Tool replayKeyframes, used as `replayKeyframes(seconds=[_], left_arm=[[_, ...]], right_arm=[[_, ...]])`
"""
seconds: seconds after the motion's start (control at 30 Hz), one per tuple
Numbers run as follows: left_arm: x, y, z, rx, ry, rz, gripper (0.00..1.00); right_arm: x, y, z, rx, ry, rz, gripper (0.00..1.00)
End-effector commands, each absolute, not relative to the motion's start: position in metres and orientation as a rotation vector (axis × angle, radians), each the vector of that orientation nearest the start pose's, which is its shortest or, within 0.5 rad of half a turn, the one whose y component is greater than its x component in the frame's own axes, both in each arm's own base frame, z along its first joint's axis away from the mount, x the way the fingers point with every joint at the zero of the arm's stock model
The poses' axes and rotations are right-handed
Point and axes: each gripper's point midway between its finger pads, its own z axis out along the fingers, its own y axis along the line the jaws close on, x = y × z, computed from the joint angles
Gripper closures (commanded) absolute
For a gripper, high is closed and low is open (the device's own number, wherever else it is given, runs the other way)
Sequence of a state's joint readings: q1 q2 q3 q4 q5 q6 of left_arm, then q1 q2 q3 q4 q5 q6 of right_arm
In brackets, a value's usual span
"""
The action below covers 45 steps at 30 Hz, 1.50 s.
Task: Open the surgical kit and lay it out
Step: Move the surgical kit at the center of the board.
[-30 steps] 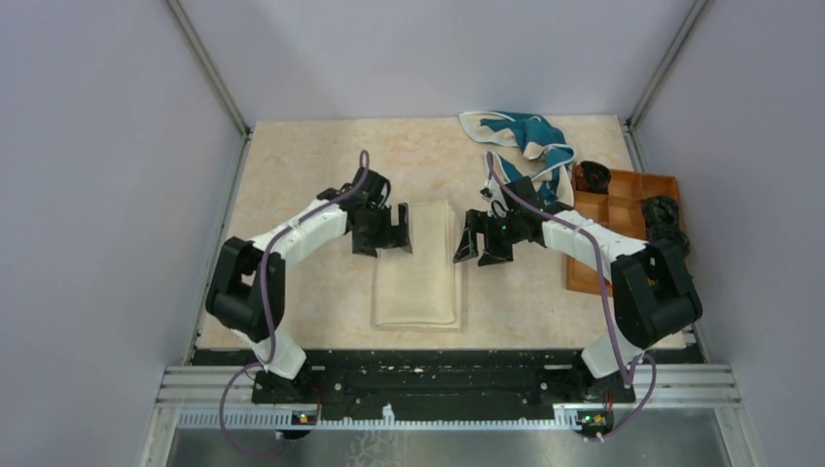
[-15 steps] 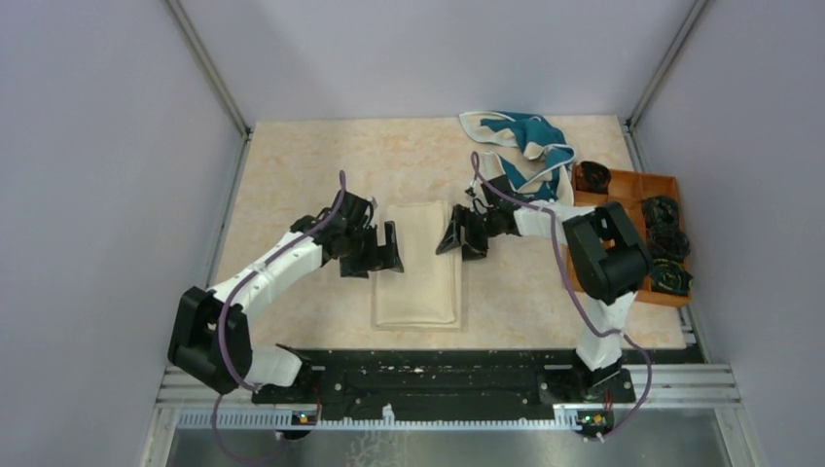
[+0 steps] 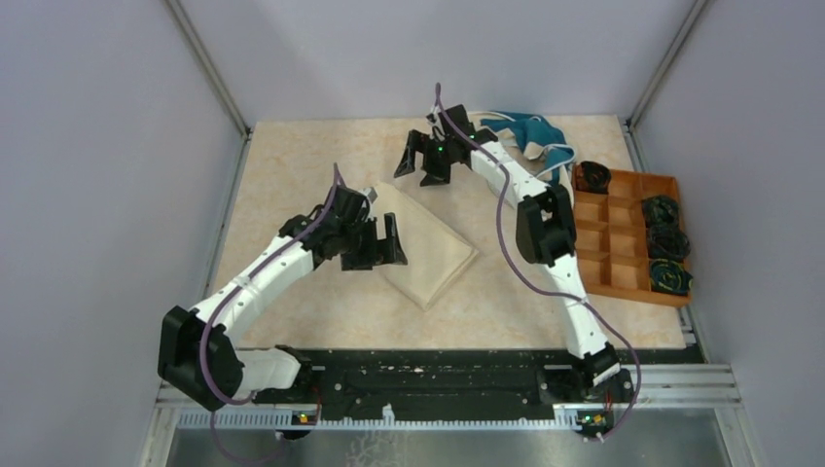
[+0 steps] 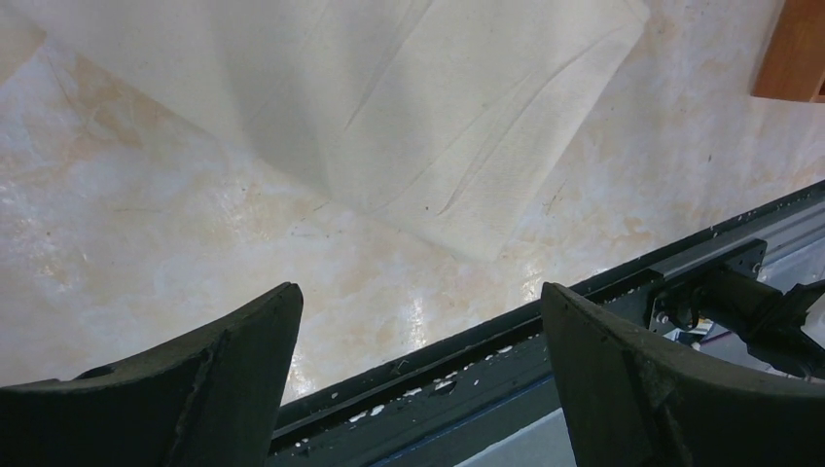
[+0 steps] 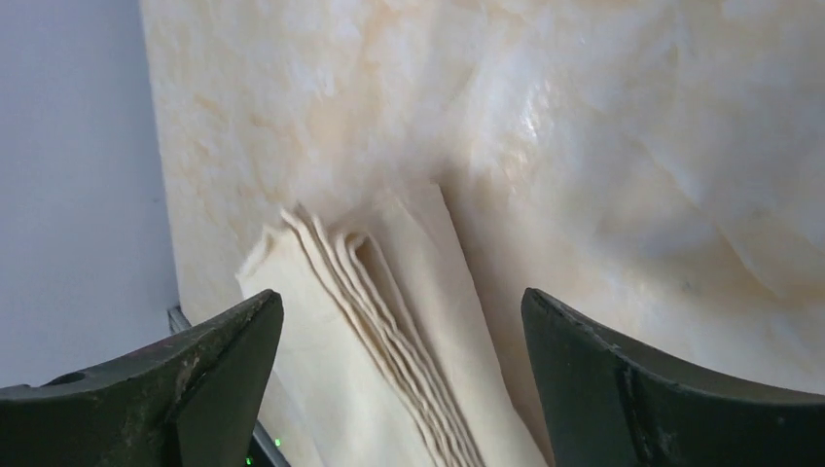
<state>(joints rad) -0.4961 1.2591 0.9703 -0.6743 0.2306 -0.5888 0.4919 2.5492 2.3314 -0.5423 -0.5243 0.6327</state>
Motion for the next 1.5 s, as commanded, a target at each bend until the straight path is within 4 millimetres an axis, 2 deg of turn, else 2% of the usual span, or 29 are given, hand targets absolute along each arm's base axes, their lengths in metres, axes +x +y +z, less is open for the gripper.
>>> replayKeyframes(seconds=[0.0,0.13,0.23,0.33,0.4,0.57,0.7,0.8,0.93,1.1,1.27,1.37,1.47], left_arm=[[0.249,-0.203,0.159,0.042,2.591,-0.68,0.02],[0.261,-0.221,0.165,0.033,2.566,-0.772,0.02],[0.27,-0.232,0.159,-0.018,2.57,-0.819,0.02],[0.284,-0.206,0.134,-0.267,2.643,-0.613,0.02],[0.295,-0.189,0.125,-0.398,2.649,-0.566,0.02],[0.313,-0.17,0.112,-0.653,2.599,-0.766,0.02],[0.318,-0.17,0.107,-0.663,2.569,-0.803,0.02],[0.318,-0.168,0.091,-0.656,2.602,-0.776,0.02],[0.331,-0.167,0.075,-0.592,2.609,-0.737,0.02],[0.353,-0.165,0.058,-0.567,2.624,-0.728,0.11],[0.394,-0.157,0.057,-0.548,2.59,-0.696,0.17],[0.424,-0.153,0.057,-0.536,2.572,-0.685,0.18],[0.455,-0.146,0.053,-0.543,2.56,-0.684,0.24]], right_arm=[[0.461,0.342,0.13,-0.197,2.612,0.941,0.07],[0.425,0.306,0.148,-0.21,2.588,0.939,0.07],[0.396,0.289,0.144,-0.218,2.581,1.009,0.07],[0.383,0.268,0.128,-0.15,2.605,1.083,0.07],[0.38,0.256,0.119,-0.094,2.621,1.101,0.07],[0.361,0.24,0.101,-0.037,2.663,1.059,0.06],[0.34,0.234,0.089,0.083,2.67,1.071,0.05],[0.327,0.233,0.079,0.067,2.672,1.1,0.05],[0.32,0.235,0.066,0.03,2.703,1.137,0.13],[0.323,0.246,0.066,0.027,2.696,1.155,0.2],[0.33,0.276,0.061,0.01,2.697,1.178,0.25],[0.343,0.297,0.061,-0.004,2.691,1.188,0.31],[0.36,0.319,0.065,0.005,2.678,1.224,0.4]])
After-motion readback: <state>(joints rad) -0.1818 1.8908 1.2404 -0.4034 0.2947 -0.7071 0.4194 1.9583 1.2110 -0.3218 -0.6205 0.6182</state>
